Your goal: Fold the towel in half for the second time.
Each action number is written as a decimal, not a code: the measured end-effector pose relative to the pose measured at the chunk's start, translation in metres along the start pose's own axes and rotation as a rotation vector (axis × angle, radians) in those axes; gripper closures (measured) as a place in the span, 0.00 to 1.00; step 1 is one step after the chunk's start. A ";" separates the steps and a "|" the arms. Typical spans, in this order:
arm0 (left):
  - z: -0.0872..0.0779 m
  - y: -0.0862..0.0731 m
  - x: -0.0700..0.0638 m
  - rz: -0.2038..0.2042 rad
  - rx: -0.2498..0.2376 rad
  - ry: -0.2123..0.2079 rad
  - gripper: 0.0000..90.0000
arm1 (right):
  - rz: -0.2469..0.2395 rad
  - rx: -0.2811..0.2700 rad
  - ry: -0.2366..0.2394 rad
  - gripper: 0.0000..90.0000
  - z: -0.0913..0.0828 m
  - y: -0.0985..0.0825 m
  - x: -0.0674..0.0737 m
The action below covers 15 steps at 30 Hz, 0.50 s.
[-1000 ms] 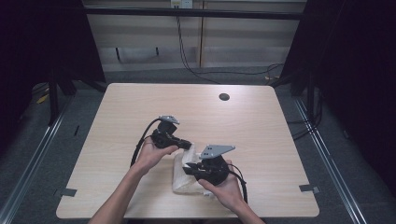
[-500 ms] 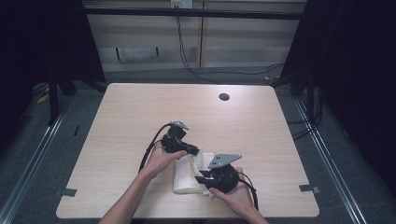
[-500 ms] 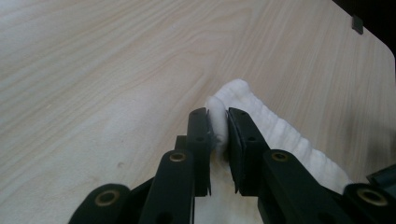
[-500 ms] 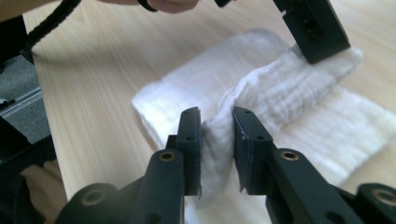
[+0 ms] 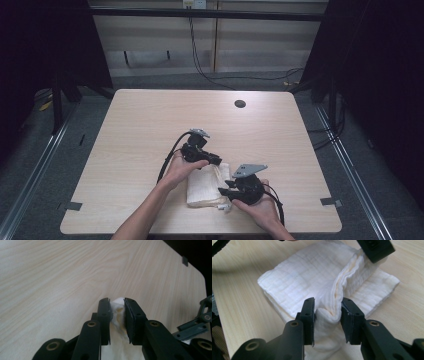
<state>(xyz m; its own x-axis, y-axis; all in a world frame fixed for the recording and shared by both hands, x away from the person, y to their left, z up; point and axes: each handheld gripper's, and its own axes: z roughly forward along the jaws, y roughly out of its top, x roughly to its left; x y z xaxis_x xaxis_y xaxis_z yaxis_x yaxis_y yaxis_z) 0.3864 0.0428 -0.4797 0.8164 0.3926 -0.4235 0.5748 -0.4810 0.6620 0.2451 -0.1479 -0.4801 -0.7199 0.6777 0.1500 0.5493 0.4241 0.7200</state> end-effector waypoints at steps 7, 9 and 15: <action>-0.001 0.002 -0.005 0.025 -0.024 -0.014 0.79 | 0.010 -0.008 -0.003 0.62 -0.004 -0.001 -0.005; -0.006 0.001 -0.012 0.050 -0.047 -0.023 0.75 | 0.008 -0.027 0.023 0.60 -0.007 -0.002 -0.005; -0.020 0.004 -0.022 0.076 -0.088 -0.003 0.63 | 0.013 -0.031 -0.018 0.58 -0.010 -0.001 -0.010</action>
<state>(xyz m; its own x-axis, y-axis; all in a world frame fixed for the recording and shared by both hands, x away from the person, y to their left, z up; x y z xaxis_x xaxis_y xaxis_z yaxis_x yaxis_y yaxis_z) 0.3695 0.0473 -0.4555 0.8576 0.3554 -0.3719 0.5043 -0.4387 0.7438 0.2474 -0.1607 -0.4755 -0.7050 0.6937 0.1473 0.5447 0.3966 0.7390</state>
